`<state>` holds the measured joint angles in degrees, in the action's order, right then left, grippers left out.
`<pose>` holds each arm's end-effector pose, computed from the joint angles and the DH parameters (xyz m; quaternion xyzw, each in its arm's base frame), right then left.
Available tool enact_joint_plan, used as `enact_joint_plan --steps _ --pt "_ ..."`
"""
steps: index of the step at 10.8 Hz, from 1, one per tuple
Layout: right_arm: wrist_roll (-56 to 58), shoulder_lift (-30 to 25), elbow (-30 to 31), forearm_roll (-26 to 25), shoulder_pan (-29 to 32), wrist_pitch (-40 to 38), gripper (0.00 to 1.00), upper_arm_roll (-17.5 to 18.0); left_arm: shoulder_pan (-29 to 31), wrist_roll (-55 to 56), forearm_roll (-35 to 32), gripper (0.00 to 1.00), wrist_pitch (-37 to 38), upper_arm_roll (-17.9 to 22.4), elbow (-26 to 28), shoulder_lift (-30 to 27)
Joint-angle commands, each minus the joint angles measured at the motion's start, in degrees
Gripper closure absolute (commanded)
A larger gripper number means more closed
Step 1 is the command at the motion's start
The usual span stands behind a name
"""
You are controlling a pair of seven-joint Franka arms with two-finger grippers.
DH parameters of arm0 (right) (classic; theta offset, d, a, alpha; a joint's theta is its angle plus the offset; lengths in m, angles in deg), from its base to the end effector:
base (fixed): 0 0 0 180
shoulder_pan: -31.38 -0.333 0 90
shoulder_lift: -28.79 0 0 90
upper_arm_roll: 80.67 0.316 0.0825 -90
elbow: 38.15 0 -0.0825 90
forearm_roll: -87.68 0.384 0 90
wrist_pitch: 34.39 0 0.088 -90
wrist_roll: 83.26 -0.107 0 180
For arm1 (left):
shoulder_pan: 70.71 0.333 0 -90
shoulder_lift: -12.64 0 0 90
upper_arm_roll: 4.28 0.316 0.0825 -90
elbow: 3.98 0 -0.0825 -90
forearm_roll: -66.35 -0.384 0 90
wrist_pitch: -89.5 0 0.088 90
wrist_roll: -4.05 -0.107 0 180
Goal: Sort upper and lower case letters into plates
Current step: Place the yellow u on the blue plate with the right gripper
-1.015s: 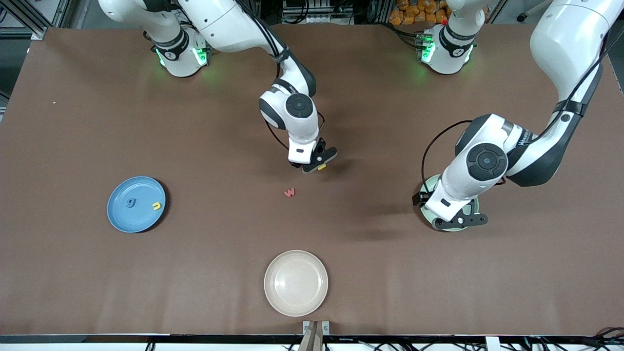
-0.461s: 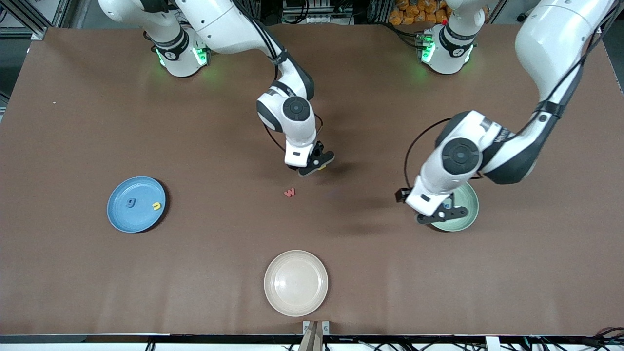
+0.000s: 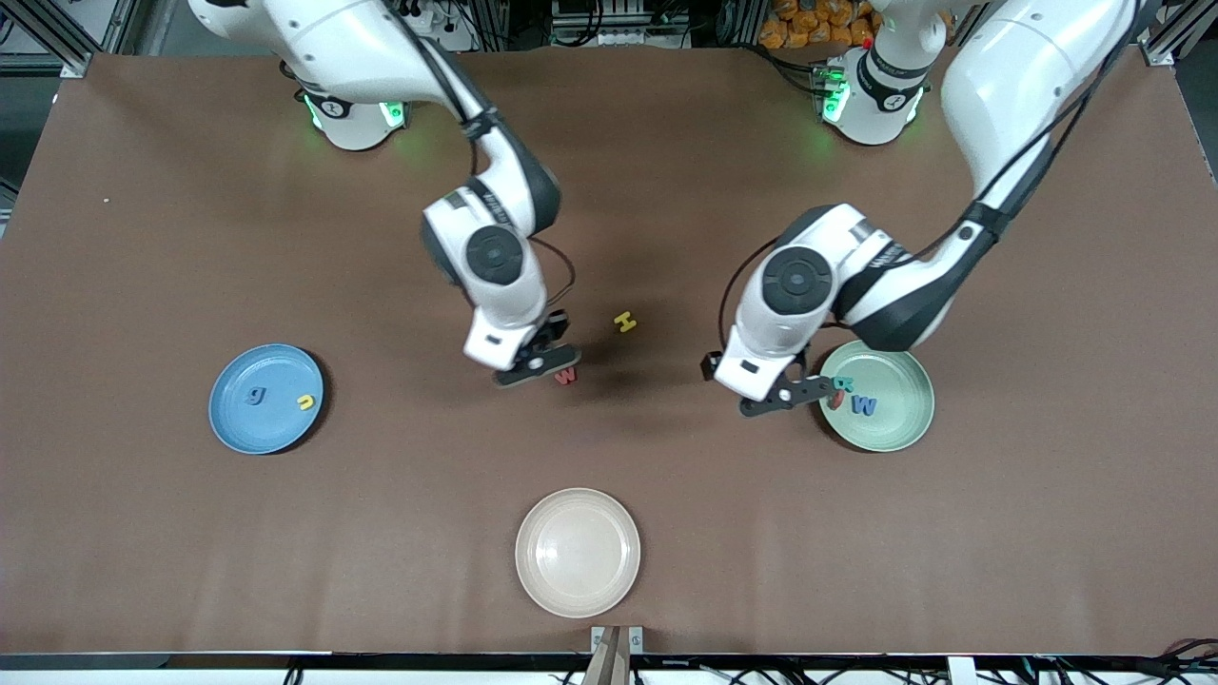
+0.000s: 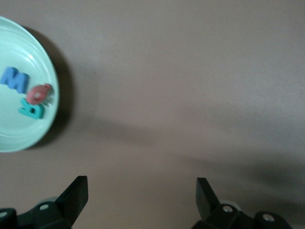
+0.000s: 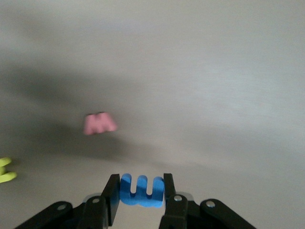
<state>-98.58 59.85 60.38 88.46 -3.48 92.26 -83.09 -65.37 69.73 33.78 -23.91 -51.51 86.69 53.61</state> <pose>0.5593 0.3591 0.2689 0.9887 0.1474 -0.0209 0.0154 0.5797 -0.3577 0.3101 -0.9903 -0.1357 0.0175 0.0260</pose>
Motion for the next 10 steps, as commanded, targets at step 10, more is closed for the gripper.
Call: enact_joint_plan --steps 10 --pt "2.8 -2.8 1.7 -11.0 21.3 -7.5 1.0 -8.6 -29.2 21.2 3.5 0.0 -9.2 16.5 -11.1 10.7"
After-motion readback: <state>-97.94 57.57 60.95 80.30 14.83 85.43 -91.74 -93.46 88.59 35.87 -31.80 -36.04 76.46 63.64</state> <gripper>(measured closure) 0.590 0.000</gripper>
